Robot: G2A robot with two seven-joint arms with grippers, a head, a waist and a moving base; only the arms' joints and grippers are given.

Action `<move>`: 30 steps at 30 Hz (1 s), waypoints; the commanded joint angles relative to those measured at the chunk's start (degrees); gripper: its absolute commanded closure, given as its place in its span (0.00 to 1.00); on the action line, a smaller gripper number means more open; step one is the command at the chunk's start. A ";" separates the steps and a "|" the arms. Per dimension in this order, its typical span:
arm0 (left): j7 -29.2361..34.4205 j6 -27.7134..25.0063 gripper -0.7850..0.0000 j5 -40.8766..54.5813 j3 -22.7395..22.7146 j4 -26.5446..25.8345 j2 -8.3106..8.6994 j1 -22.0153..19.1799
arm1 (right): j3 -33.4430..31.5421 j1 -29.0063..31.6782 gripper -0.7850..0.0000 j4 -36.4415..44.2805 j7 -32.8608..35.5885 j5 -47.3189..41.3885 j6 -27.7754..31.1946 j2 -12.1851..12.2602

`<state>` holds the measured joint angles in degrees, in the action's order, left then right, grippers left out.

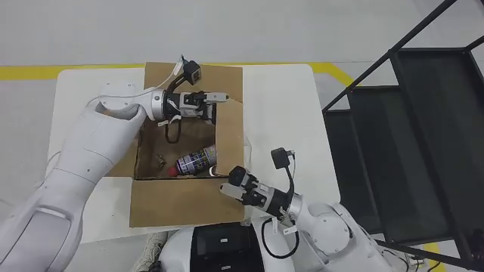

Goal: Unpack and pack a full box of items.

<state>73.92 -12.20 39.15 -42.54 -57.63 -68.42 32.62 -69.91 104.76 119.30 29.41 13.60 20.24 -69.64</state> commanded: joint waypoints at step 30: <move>8.68 -0.26 0.00 5.76 -2.33 4.65 -3.34 -1.84 | -3.73 0.24 0.00 -4.59 -7.79 -5.27 0.95 1.47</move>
<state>82.35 -12.08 45.37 -44.06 -52.81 -72.09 30.66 -73.15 104.33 114.45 22.33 8.16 21.23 -68.22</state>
